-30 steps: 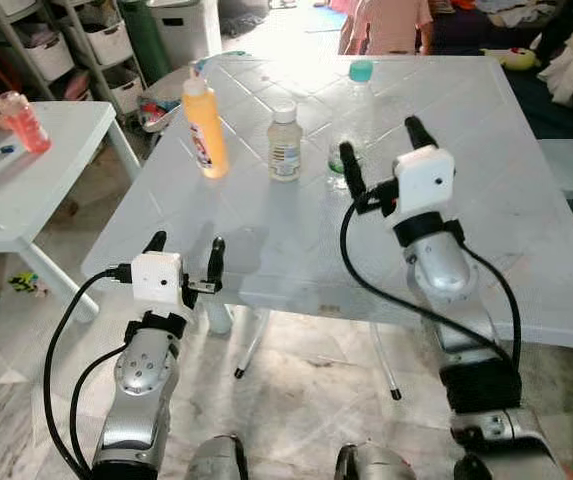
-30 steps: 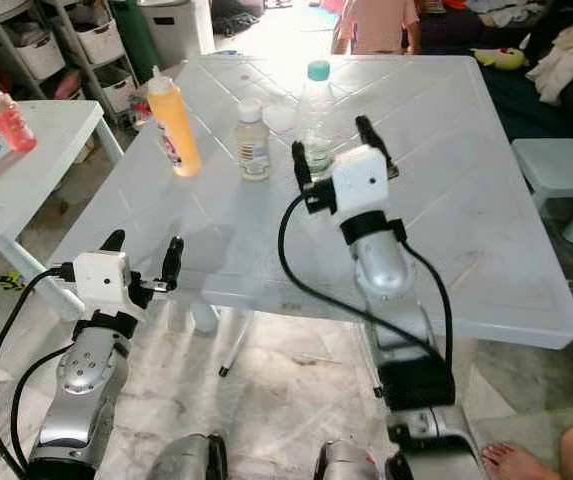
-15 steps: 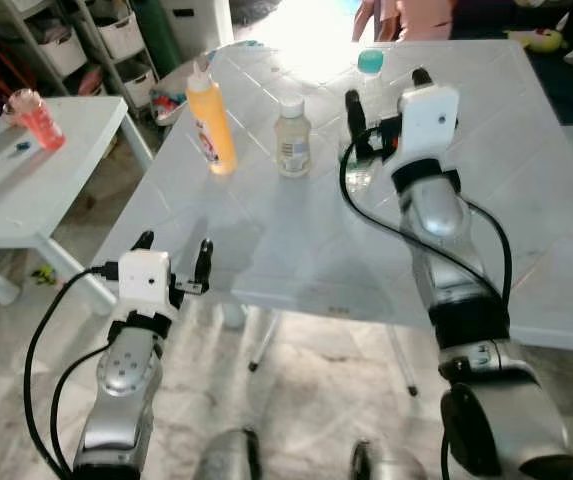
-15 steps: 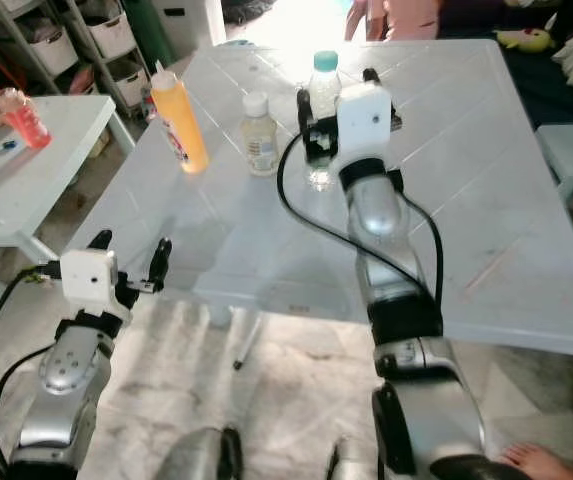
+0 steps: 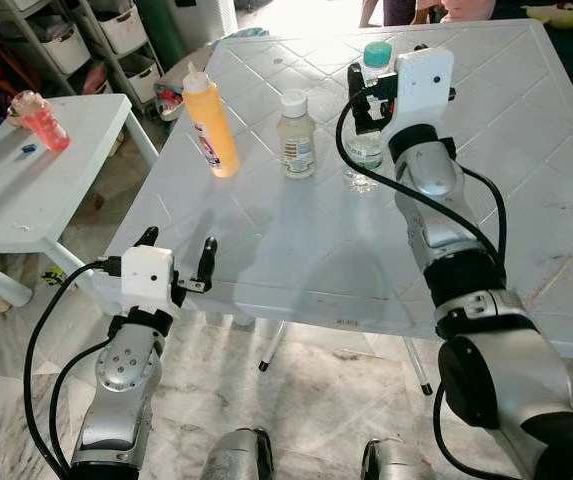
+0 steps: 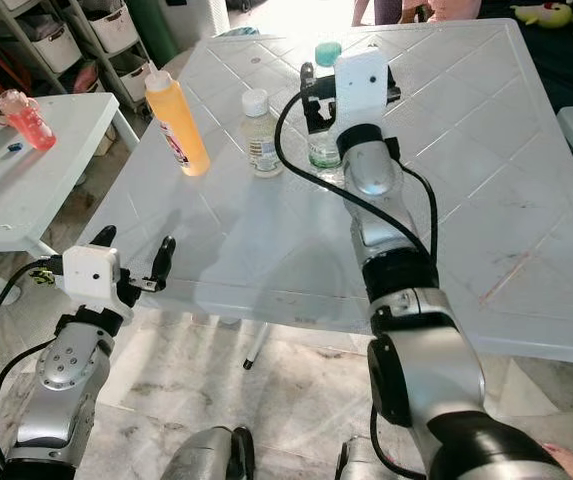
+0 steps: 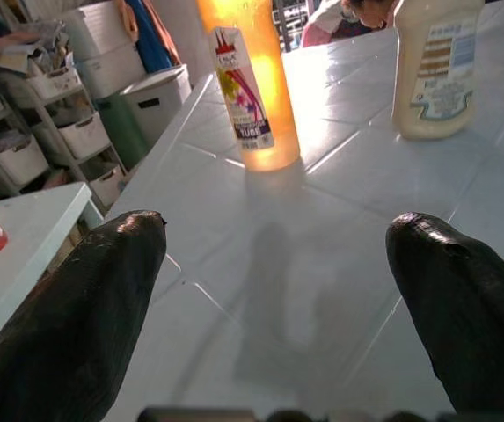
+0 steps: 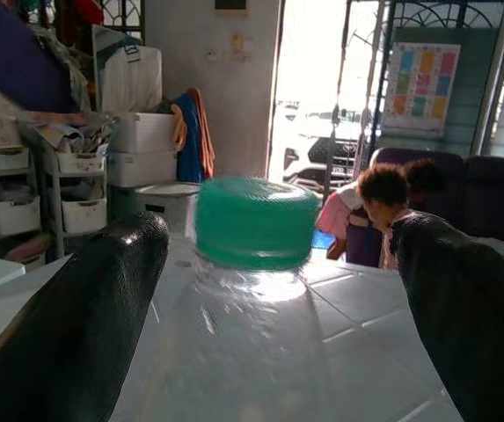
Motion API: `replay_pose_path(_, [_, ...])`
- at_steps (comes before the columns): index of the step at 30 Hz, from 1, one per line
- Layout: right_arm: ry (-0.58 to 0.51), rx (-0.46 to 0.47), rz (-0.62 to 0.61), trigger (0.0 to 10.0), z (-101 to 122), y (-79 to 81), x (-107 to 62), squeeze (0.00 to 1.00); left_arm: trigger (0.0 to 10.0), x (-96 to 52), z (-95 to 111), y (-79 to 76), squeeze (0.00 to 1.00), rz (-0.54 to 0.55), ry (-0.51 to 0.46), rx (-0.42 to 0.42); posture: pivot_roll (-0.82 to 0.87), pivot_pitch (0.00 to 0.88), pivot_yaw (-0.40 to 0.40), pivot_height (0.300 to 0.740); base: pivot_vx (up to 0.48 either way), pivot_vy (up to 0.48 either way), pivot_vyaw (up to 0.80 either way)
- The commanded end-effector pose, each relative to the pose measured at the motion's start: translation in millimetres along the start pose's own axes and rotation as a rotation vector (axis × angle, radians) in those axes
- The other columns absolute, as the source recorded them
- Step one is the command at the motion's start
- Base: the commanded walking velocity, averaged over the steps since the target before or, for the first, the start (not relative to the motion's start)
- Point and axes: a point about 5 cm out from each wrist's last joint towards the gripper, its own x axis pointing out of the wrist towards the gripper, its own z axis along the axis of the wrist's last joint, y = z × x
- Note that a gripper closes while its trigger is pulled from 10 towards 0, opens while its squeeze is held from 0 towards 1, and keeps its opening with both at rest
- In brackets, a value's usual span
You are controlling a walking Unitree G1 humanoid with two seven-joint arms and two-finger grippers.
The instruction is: Restocking fridge
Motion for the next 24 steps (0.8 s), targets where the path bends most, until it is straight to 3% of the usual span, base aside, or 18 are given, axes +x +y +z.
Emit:
replay_pose_path(1, [-0.020, -0.017, 0.040, 10.0, 6.5, 4.6, 5.3, 0.00, 10.0, -3.7, -2.6, 3.5, 0.00, 0.005, 0.020, 0.014, 0.13, 0.105, 0.148, 0.740, 0.000, 0.000, 0.00])
replay_pose_path(2, [-0.020, -0.018, 0.047, 7.7, 7.3, 3.9, 6.6, 0.00, 10.0, -3.7, -3.0, 3.0, 0.00, 0.005, 0.022, 0.012, 0.13, 0.106, 0.146, 0.740, 0.000, 0.000, 0.00])
replay_pose_path(3, [-0.019, -0.018, 0.050, 7.7, 7.7, 3.3, 7.3, 0.00, 10.0, -3.8, -3.2, 2.5, 0.00, 0.005, 0.022, 0.011, 0.12, 0.107, 0.143, 0.740, 0.000, 0.000, 0.00])
replay_pose_path(4, [-0.025, -0.027, 0.076, 1.0, 10.5, 3.8, 9.9, 0.00, 10.0, -3.5, -4.0, 1.7, 0.00, 0.007, 0.026, 0.008, 0.12, 0.108, 0.141, 0.740, 0.000, 0.000, 0.00])
replay_pose_path(5, [-0.030, -0.039, 0.091, 0.0, 12.6, 4.2, 11.5, 0.00, 10.0, -3.3, -4.5, 1.3, 0.00, 0.008, 0.028, 0.006, 0.12, 0.109, 0.139, 0.740, 0.000, 0.000, 0.00])
replay_pose_path(13, [-0.048, -0.069, 0.100, 0.0, 18.6, 2.1, 15.4, 0.00, 10.0, -3.5, -6.2, 1.8, 0.00, 0.024, 0.038, 0.006, 0.11, 0.112, 0.127, 0.740, 0.000, 0.000, 0.00])
replay_pose_path(24, [-0.002, -0.081, 0.118, 0.0, 10.2, 2.1, 15.3, 0.00, 10.0, -2.0, -8.7, -0.9, 0.00, 0.028, 0.051, 0.003, 0.11, 0.114, 0.121, 0.740, 0.000, 0.000, 0.00])
